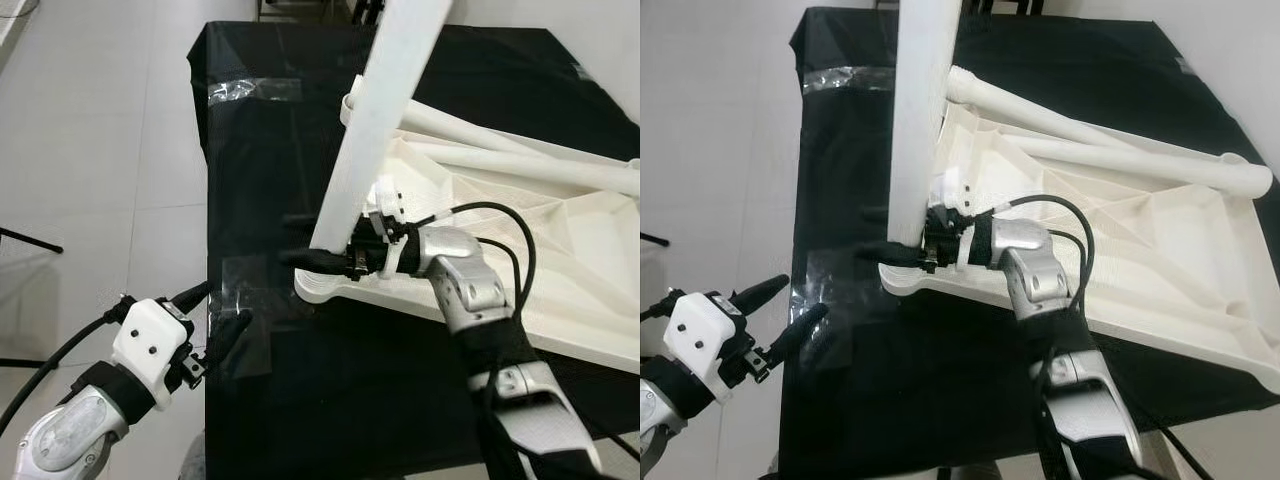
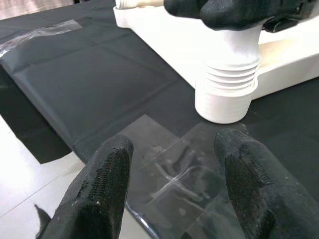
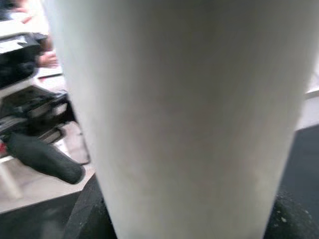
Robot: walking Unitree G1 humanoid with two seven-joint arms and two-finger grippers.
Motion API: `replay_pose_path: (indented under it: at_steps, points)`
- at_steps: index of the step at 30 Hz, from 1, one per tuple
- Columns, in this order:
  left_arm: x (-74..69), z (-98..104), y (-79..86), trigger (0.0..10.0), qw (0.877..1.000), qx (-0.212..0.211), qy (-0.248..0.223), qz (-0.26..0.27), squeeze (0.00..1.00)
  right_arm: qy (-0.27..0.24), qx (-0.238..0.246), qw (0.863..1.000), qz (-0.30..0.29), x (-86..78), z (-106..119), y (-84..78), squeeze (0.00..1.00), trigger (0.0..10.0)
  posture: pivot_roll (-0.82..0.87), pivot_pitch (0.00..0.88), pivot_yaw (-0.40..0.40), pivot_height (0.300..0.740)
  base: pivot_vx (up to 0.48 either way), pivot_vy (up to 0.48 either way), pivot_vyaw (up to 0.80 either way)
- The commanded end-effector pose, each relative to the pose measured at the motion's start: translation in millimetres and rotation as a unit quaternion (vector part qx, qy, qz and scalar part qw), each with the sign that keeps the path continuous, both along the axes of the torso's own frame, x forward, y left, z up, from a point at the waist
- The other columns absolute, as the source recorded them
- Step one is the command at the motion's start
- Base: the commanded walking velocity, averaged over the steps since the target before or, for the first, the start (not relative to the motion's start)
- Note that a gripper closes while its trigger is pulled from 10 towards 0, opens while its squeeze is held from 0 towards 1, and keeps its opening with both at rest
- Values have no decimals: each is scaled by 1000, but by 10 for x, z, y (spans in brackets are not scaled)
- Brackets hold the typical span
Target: Building children table
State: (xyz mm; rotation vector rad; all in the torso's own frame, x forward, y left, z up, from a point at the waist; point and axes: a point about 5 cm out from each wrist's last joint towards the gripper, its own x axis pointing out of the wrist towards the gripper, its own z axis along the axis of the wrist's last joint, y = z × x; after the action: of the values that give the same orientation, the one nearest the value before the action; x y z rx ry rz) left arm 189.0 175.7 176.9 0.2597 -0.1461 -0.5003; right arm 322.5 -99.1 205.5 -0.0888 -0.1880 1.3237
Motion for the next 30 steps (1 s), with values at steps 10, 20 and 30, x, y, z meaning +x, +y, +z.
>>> replay_pose_path:
  at_steps: [10, 20, 30]
  points:
    - [46, 5, 42, 10000, 1000, -3, 5, -10, 0, 76, -21, 910, -408, -523, -526, -40, 0, 0, 155, 310, -140, 740, 0, 0, 0]
    - [107, -2, 46, 10000, 1000, -1, 3, -14, 0, 61, -7, 931, -360, -346, -393, -39, 1000, 10000, 165, 295, -154, 740, 0, 0, 0]
    - [141, -31, 33, 10000, 1000, -3, 8, -20, 0, 10, -14, 996, -82, -202, -18, 33, 0, 10000, 206, 265, -144, 740, 0, 0, 0]
